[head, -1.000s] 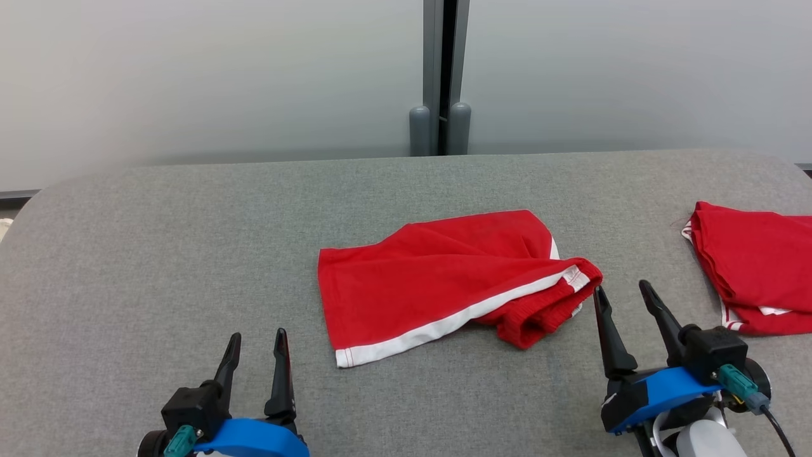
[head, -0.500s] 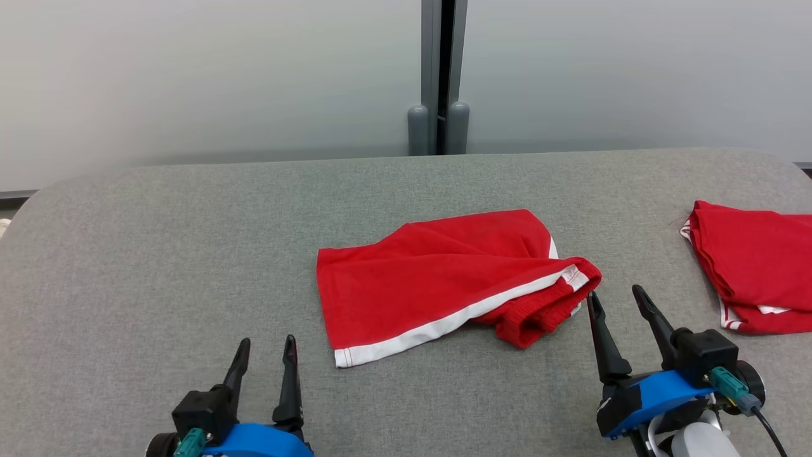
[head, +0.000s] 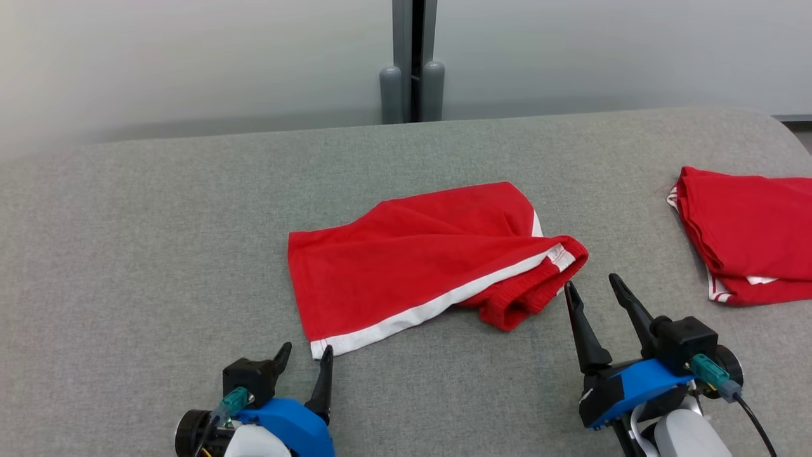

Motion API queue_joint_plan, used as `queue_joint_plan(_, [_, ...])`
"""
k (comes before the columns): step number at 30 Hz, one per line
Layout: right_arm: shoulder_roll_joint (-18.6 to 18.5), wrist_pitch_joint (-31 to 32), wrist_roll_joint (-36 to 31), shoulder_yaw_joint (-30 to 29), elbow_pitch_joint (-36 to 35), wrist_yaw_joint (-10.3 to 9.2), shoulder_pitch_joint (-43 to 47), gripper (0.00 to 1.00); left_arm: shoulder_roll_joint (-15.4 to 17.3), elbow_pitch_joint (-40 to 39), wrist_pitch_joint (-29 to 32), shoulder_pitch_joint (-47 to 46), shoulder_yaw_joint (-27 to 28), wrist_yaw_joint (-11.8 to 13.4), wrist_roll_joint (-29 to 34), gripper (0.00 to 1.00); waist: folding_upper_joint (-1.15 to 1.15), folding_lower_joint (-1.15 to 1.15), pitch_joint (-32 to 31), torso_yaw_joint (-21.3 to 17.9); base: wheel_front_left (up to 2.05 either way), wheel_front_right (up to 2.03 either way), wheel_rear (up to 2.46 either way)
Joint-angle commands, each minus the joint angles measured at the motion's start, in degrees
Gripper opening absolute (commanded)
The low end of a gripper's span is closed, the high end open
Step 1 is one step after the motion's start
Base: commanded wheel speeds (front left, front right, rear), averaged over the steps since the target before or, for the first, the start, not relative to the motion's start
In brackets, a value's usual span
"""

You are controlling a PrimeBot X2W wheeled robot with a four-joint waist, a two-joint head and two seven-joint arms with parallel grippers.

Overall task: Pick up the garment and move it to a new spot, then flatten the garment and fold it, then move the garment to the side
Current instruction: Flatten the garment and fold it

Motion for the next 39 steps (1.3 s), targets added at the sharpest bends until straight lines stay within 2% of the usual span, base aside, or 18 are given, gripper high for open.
queue_joint_plan(1, [-0.02,-0.16,0.50,0.15,0.01,0.01,-0.80,1.00,0.26,0.41,-0.13,-1.18,0.03,-0.10,-0.21,1.00,0.00,0.00,0.33,-0.13,0.00,0.00,0.00])
queue_joint_plan(5, [-0.03,-0.16,0.67,1.11,0.40,0.01,-1.71,1.00,0.12,3.50,1.63,-3.22,-0.75,-0.46,-0.80,1.00,0.00,0.00,1.67,-0.88,0.00,0.00,0.00])
queue_joint_plan(6, [-0.01,-0.15,1.00,1.56,0.56,0.01,-1.94,1.00,0.05,4.20,2.17,-3.69,-0.99,-0.59,-1.10,0.84,0.00,0.00,1.92,-0.99,0.00,0.00,0.00])
queue_joint_plan(7, [-0.01,-0.12,1.46,2.13,0.68,0.01,-2.15,1.00,-0.02,4.75,2.41,-3.88,-1.28,-0.72,-1.23,0.41,0.00,0.00,2.14,-1.05,0.00,0.00,0.00])
queue_joint_plan(8, [-0.01,-0.01,2.15,2.66,0.86,0.01,-2.40,1.00,-0.06,5.09,2.47,-4.07,-1.55,-0.87,-1.44,0.29,0.00,0.00,2.34,-1.07,0.00,0.00,0.00])
queue_joint_plan(9, [-0.03,0.17,2.92,3.15,1.04,0.01,-2.73,1.00,-0.13,5.26,2.06,-4.26,-1.64,-0.98,-1.63,0.00,0.00,0.00,2.51,-1.07,0.00,0.00,0.00])
queue_joint_plan(18, [-0.06,0.92,7.02,4.94,4.80,0.01,-6.30,1.00,0.06,4.09,-3.31,-6.31,-0.90,-0.17,-2.30,0.00,0.00,0.00,3.71,0.06,0.00,0.00,0.00])
queue_joint_plan(31, [-0.05,1.35,11.14,5.02,12.47,0.01,-11.28,1.00,0.67,2.27,-5.13,-6.97,-1.15,0.47,-2.60,0.00,0.00,0.00,4.01,1.60,0.00,0.00,0.00])
queue_joint_plan(32, [-0.05,1.19,11.33,5.12,12.56,0.01,-11.22,0.89,0.77,2.10,-5.22,-6.93,-1.10,0.57,-2.67,0.00,0.00,0.00,3.98,1.61,0.00,0.00,0.00])
queue_joint_plan(35, [-0.05,1.07,12.50,5.58,12.12,0.01,-10.51,0.84,1.03,1.45,-5.81,-7.04,-0.84,0.70,-2.88,0.00,0.00,0.00,3.94,1.54,0.00,0.00,0.00])
queue_joint_plan(36, [-0.06,1.00,12.73,5.74,11.98,0.01,-10.25,0.78,1.11,1.15,-6.00,-7.13,-0.71,0.80,-2.97,0.00,0.00,0.00,3.94,1.46,0.00,0.00,0.00])
queue_joint_plan(37, [-0.07,0.96,13.01,5.88,11.86,0.01,-10.09,0.65,1.24,0.78,-6.23,-7.25,-0.58,0.90,-2.92,0.00,0.00,0.00,3.95,1.36,0.00,0.00,0.00])
queue_joint_plan(39, [-0.06,0.89,13.16,5.90,11.70,0.01,-9.95,0.56,1.66,0.07,-6.65,-7.64,-0.19,1.10,-2.98,0.00,0.00,0.00,3.95,1.17,0.00,0.00,0.00])
